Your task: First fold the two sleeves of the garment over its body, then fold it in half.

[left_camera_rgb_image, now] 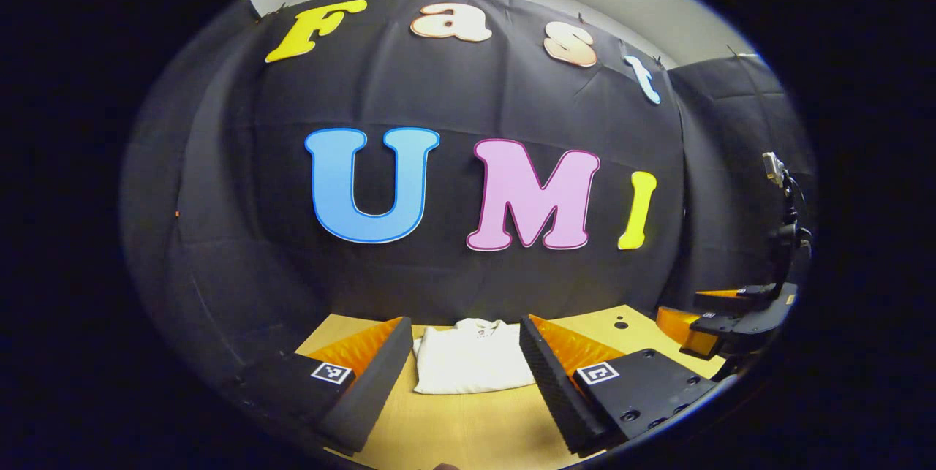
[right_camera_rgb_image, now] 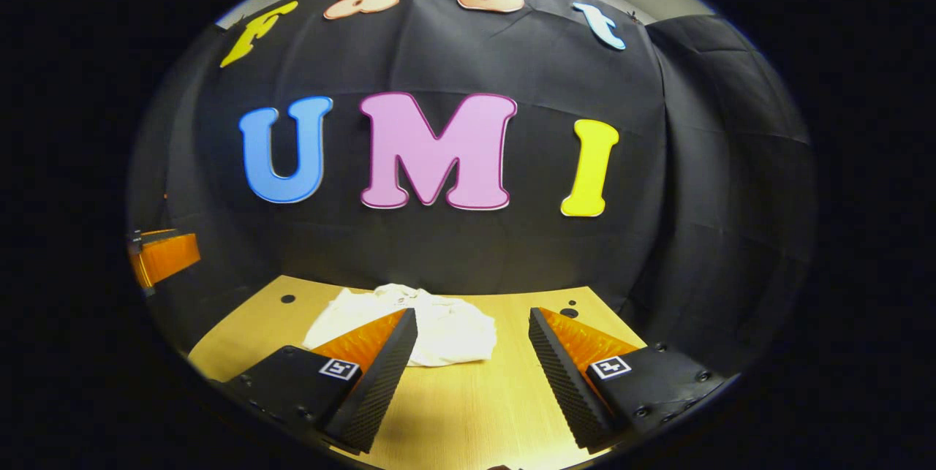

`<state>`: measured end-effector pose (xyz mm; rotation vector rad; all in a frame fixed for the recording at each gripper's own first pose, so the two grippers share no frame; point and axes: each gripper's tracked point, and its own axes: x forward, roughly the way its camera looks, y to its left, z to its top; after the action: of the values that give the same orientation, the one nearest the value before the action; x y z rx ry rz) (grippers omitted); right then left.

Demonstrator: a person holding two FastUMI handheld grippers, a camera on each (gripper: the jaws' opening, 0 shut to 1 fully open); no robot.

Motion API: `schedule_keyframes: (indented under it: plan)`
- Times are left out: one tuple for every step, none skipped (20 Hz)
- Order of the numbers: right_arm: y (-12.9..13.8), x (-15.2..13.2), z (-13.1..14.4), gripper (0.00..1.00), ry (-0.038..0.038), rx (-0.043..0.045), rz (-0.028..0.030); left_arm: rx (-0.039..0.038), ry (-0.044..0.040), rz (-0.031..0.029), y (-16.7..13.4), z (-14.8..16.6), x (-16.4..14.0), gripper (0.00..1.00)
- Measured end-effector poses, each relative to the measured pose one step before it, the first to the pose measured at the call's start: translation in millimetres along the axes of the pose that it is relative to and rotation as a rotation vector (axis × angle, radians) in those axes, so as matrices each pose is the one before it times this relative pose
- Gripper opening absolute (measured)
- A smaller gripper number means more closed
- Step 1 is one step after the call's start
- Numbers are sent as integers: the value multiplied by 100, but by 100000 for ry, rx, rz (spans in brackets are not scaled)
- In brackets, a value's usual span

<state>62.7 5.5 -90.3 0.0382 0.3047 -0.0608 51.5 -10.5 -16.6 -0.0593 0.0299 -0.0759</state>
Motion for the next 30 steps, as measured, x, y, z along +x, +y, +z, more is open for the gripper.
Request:
schedule_keyframes:
  plan:
    - [146, -1586, 212, 98, -1016, -1226, -68, -1273, -1459, -1867, -694, -613, -1226, 96]
    - [399, -1487, -141, 98, -1110, -952, 782, -474, -923, -1900, -412, -951, -1400, 96]
    - [756, -1510, 159, 98, -2105, -876, 1203, -762, -1656, 895, 61, -510, -1428, 95]
    - [311, -1197, 504, 98, -3429, -1192, 614, -1781, -861, 1988, 449, -584, -1246, 96]
    - [299, -1131, 267, 98, -2436, -1580, 567, -2147, 35, 1246, 209, -610, -1320, 95]
    - [-72, -930, 45, 98, -1893, -1166, -733, -2309, 688, 1124, 212, -619, -1289, 96]
    - [147, -776, 142, 97, -1456, -333, 415, -1672, 283, 1518, 455, -217, -961, 96]
    - [620, -473, 153, 96, -935, -288, 1432, -731, -803, 2340, 840, 176, -718, 96]
    - [326, -299, 243, 97, 190, -436, 877, -421, -1431, 3564, 985, 576, -477, 96]
    - [-24, -385, 192, 96, 331, -452, 671, -35, -1445, 2567, 724, 674, -163, 96]
    - [-67, -272, 391, 97, 209, 290, 8, 544, -1071, -68, -32, 705, -77, 96]
    - [25, -187, 356, 96, -108, -84, 478, 1404, -769, -1127, -392, 681, 97, 95]
    - [-247, -281, 309, 97, -157, -549, -638, 1602, -401, -775, -152, 424, 277, 96]
    - [-383, -143, 362, 97, -918, -583, -953, 1327, -58, -209, -104, 485, 146, 96]
    - [-294, -159, 349, 97, -798, -115, -921, 1205, 413, -296, -289, 311, 413, 96]
    - [-186, -48, 93, 96, -290, 526, -756, 1293, -59, -646, -407, 261, 79, 96]
    - [-73, -163, 158, 96, -125, 1032, -334, 2484, -292, -1093, -459, 474, -68, 96]
    - [-155, -128, 157, 96, 374, 1173, -137, 2293, -1005, -608, -260, 367, -93, 96]
    - [-83, -234, 221, 96, -811, 1258, 40, 1240, -1213, -827, -296, 448, -120, 95]
    - [-123, -138, 382, 96, -899, 1256, -260, 320, -1047, -1428, -533, 185, -84, 96]
    - [-186, -109, 165, 96, -596, 888, -209, -245, 392, -1882, -609, -16, 16, 95]
    - [-195, -32, -41, 96, -671, 0, -308, 455, 1687, -1782, -435, -425, 28, 95]
    - [-392, 113, -55, 96, 102, -389, -733, 1271, 856, -2007, -360, -90, 202, 96]
    - [-348, 127, -171, 96, -32, 270, -806, 1833, 1462, -1162, -200, -277, 149, 95]
    - [-231, 265, -163, 96, 281, 1484, 25, 972, 23, 362, 220, 100, 173, 95]
    - [118, 356, -80, 96, 153, 2071, 531, -347, 1046, -128, -96, -291, 387, 95]
    - [-26, 343, -184, 96, 925, 1368, 392, -1479, 1289, 385, -54, -173, 180, 96]
    - [-311, 316, -417, 96, 1544, 328, -1, -1652, 1886, 854, 178, -309, 4, 96]
    - [-218, 277, -460, 96, 2110, 41, -150, -1315, 341, 1587, 437, 175, 127, 95]
    - [-23, 142, -253, 96, 1337, -131, 106, -799, -232, 1380, 406, 415, 106, 95]
